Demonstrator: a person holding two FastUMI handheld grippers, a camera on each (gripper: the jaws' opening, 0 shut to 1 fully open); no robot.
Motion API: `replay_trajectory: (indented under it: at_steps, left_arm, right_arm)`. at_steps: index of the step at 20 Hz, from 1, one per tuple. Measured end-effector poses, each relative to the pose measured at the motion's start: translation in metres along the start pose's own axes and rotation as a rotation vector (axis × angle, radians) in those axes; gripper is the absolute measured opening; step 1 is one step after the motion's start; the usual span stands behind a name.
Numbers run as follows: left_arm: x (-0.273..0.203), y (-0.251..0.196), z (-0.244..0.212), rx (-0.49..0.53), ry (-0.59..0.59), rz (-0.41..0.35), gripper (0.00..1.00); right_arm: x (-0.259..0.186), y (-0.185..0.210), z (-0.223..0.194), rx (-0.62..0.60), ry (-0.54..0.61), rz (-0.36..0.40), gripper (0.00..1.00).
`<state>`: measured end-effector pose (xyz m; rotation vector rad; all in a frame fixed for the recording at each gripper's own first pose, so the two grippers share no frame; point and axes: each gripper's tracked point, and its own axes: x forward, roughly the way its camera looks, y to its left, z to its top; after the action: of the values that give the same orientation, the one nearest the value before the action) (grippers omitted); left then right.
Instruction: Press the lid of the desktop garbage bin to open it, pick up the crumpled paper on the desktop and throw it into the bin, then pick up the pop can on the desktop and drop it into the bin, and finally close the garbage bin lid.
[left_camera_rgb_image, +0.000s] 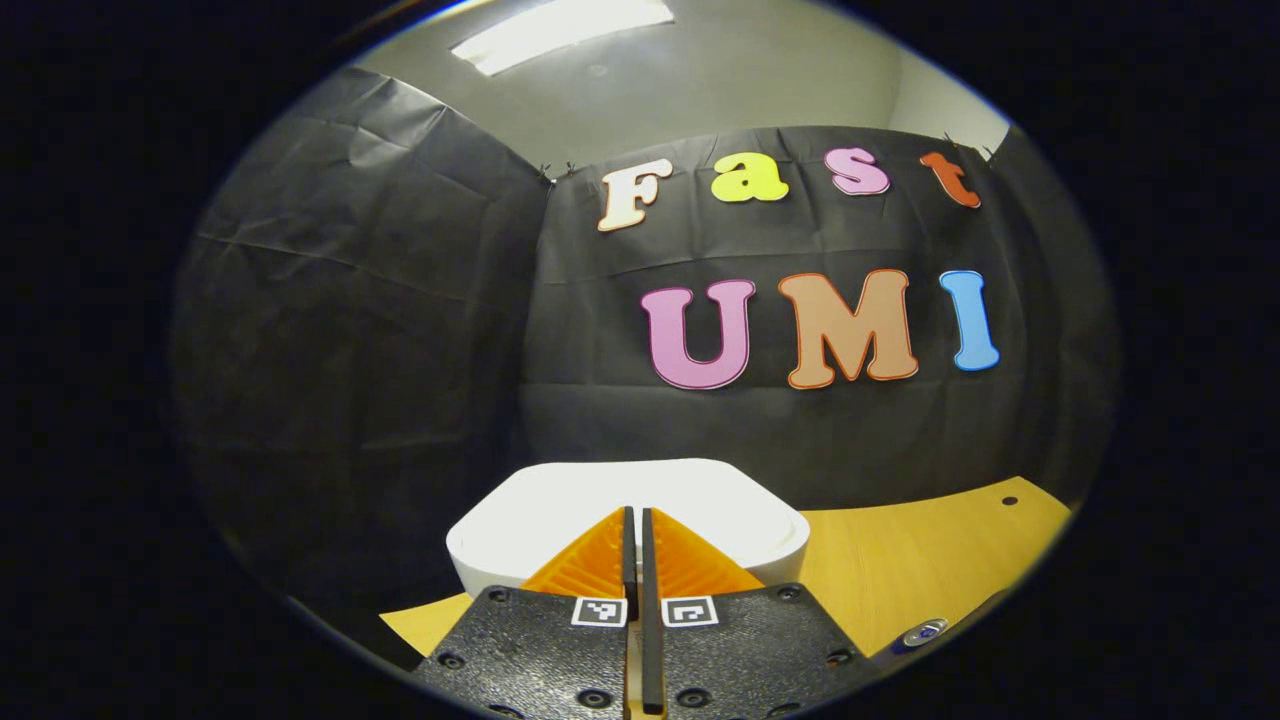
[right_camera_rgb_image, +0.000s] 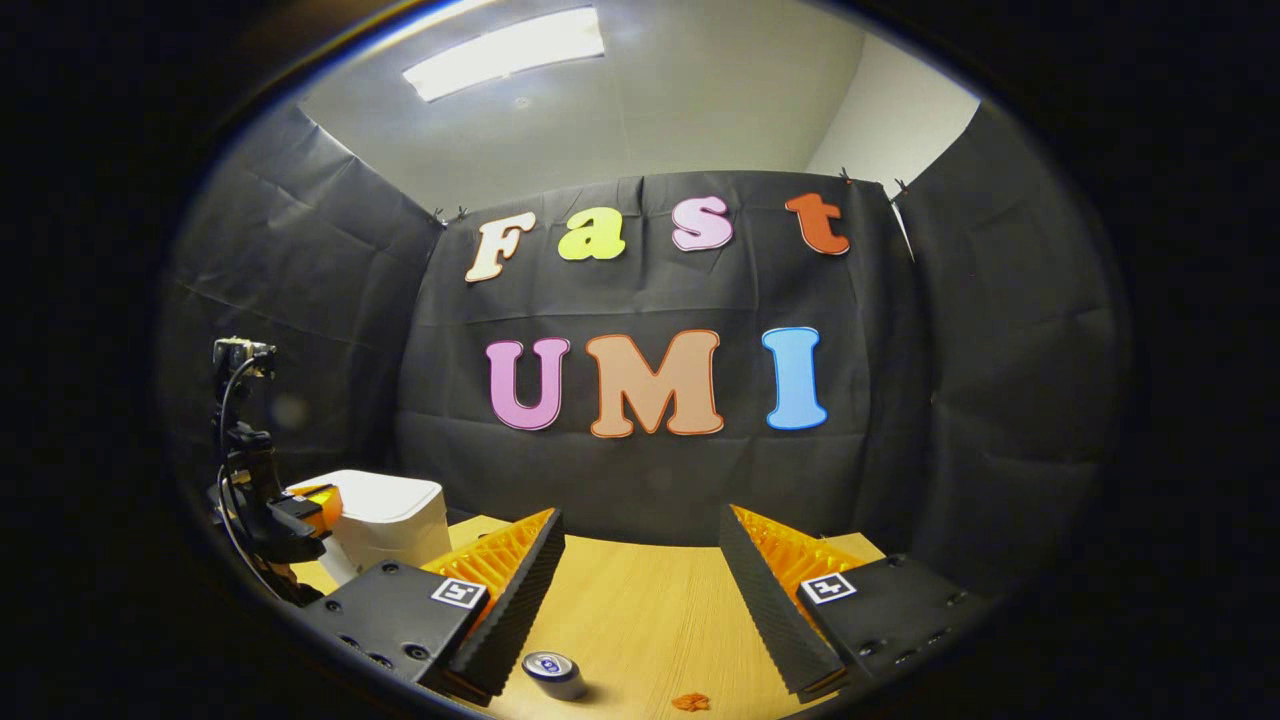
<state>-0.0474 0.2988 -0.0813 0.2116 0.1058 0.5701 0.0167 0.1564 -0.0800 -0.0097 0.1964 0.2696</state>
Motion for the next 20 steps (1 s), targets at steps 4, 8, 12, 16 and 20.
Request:
replay_trajectory:
  at_steps: [4,8,12,16,20]
  left_arm:
    - [0.003,0.002,0.012,0.004,0.008,-0.015,0.0]
    - [0.006,0.003,0.047,-0.033,-0.047,0.008,0.0]
    - [-0.005,-0.02,0.104,-0.06,-0.163,-0.045,0.0]
    - [-0.029,-0.067,0.137,-0.117,-0.215,-0.169,0.08]
    - [-0.057,-0.111,0.149,-0.152,-0.23,-0.276,0.29]
  right_arm:
    - [-0.002,-0.013,0.005,0.005,-0.01,-0.006,0.98]
    - [-0.005,-0.027,0.013,0.001,-0.031,-0.015,0.98]
    - [-0.006,-0.047,0.021,0.008,-0.05,-0.028,0.98]
    - [-0.005,-0.063,0.022,0.01,-0.052,-0.03,0.98]
    - [0.0,-0.075,0.015,0.015,-0.033,-0.022,0.98]
